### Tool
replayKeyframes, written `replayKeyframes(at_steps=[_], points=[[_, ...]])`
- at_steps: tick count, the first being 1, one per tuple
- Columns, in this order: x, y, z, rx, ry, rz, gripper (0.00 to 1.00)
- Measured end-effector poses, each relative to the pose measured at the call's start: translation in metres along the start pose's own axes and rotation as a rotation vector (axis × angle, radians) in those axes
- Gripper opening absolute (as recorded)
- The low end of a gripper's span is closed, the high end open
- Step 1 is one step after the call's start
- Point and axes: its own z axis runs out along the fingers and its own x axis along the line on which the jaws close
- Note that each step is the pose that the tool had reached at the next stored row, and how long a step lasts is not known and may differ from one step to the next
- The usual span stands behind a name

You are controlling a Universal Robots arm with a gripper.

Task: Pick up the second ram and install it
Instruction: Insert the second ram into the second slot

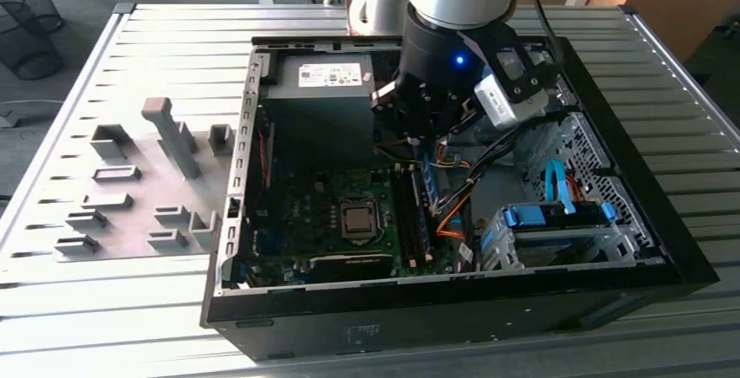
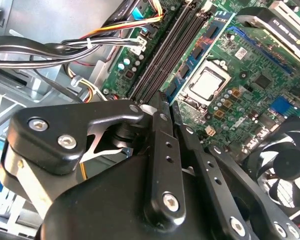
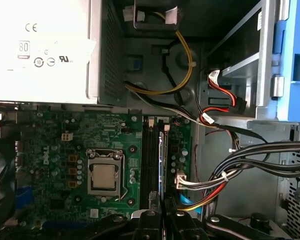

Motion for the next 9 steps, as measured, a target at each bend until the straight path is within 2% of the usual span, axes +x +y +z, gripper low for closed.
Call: replayKeyframes(at_steps=[9], points=[[0.0,0.0003,0.008,-0.0016,0.0049,0.009,0.14]])
